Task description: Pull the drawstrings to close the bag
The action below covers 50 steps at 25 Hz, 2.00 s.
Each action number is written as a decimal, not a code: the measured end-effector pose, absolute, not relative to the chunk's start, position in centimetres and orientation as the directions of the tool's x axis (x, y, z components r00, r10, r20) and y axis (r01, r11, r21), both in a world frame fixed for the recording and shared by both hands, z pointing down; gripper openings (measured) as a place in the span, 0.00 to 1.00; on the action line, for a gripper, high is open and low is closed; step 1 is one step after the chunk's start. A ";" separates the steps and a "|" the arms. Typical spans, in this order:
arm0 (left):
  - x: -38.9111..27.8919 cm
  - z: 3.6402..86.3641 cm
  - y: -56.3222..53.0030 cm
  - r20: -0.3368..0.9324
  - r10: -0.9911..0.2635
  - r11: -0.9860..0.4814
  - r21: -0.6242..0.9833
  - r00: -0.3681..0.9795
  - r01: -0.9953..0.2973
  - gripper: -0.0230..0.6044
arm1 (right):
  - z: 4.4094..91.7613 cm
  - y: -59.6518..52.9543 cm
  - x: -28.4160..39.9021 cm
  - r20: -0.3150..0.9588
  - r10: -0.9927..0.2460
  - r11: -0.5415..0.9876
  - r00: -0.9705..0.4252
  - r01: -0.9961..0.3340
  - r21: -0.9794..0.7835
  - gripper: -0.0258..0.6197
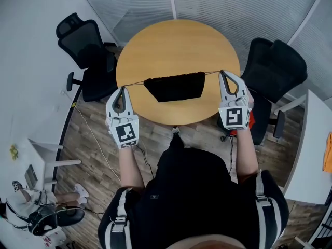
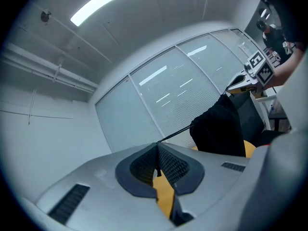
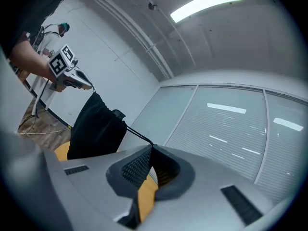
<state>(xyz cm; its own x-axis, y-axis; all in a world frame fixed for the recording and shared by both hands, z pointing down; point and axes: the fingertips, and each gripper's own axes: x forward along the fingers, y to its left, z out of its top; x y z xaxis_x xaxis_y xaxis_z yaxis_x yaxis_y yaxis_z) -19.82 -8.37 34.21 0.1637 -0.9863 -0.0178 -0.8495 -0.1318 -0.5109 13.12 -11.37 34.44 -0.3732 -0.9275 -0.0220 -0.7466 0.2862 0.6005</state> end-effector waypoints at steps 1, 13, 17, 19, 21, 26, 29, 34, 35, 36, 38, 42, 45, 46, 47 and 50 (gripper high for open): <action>-19.8 34.3 -8.1 -0.016 -0.987 -0.130 -0.510 0.160 -0.850 0.06 | 34.5 -11.2 13.4 -0.022 -0.927 0.287 -0.375 -0.745 0.603 0.13; -20.4 35.4 -5.1 0.018 -0.993 -0.106 -0.527 0.113 -0.843 0.06 | 36.5 -9.5 15.7 0.000 -0.940 0.285 -0.342 -0.784 0.551 0.13; -20.3 35.7 -4.5 0.044 -0.995 -0.102 -0.556 0.094 -0.825 0.06 | 37.3 -9.3 16.4 0.007 -0.941 0.287 -0.339 -0.786 0.547 0.13; -20.2 35.9 -4.3 0.052 -0.995 -0.102 -0.562 0.088 -0.821 0.06 | 37.6 -9.2 17.0 0.014 -0.945 0.284 -0.328 -0.796 0.535 0.13; -20.3 36.1 -4.1 0.058 -0.995 -0.101 -0.564 0.082 -0.820 0.06 | 37.7 -9.1 17.5 0.015 -0.947 0.278 -0.320 -0.798 0.534 0.13; -20.9 36.8 -3.8 0.074 -0.995 -0.092 -0.568 0.061 -0.818 0.06 | 37.6 -9.1 18.4 0.009 -0.951 0.263 -0.308 -0.798 0.543 0.13; -21.5 37.1 -3.7 0.078 -0.996 -0.079 -0.566 0.041 -0.821 0.06 | 37.7 -9.1 18.9 0.014 -0.953 0.257 -0.303 -0.784 0.565 0.13; -22.7 37.8 -3.8 0.090 -0.996 -0.057 -0.540 0.010 -0.840 0.06 | 38.7 -9.3 19.7 0.038 -0.958 0.258 -0.285 -0.790 0.556 0.13; -22.9 38.1 -3.9 0.095 -0.995 -0.054 -0.535 0.004 -0.843 0.06 | 39.0 -9.3 19.8 0.044 -0.959 0.257 -0.281 -0.790 0.557 0.13; -23.1 38.3 -3.9 0.099 -0.995 -0.051 -0.532 -0.002 -0.845 0.06 | 39.2 -9.3 20.0 0.050 -0.959 0.257 -0.278 -0.790 0.557 0.13; -23.4 38.6 -3.8 0.106 -0.994 -0.045 -0.531 -0.014 -0.846 0.06 | 39.8 -9.5 20.3 0.059 -0.961 0.258 -0.272 -0.791 0.555 0.13; -24.0 38.8 -3.7 0.111 -0.993 -0.027 -0.532 -0.038 -0.846 0.06 | 40.0 -10.0 21.0 0.062 -0.963 0.251 -0.262 -0.791 0.557 0.13; -24.6 38.7 -3.7 0.106 -0.993 -0.006 -0.530 -0.060 -0.848 0.06 | 40.0 -10.4 21.2 0.061 -0.963 0.248 -0.262 -0.780 0.574 0.13; -24.9 38.7 -3.8 0.105 -0.992 0.000 -0.529 -0.065 -0.849 0.06 | 39.9 -10.5 21.3 0.060 -0.963 0.247 -0.261 -0.778 0.577 0.13; -25.1 38.6 -3.9 0.104 -0.992 0.004 -0.528 -0.070 -0.849 0.06 | 39.8 -10.7 21.4 0.059 -0.964 0.244 -0.259 -0.777 0.580 0.13; -25.6 38.4 -4.1 0.102 -0.992 0.014 -0.525 -0.079 -0.851 0.06 | 39.9 -11.1 21.7 0.057 -0.965 0.240 -0.257 -0.774 0.586 0.13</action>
<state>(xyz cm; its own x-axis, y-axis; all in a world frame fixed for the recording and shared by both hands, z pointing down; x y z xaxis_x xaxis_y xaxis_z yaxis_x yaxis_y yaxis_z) -25.60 -4.10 38.45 -0.0791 -0.9916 0.1023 -0.8510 0.0137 -0.5250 21.71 -11.06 39.87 -0.2567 -0.9648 0.0566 -0.7738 0.2403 0.5860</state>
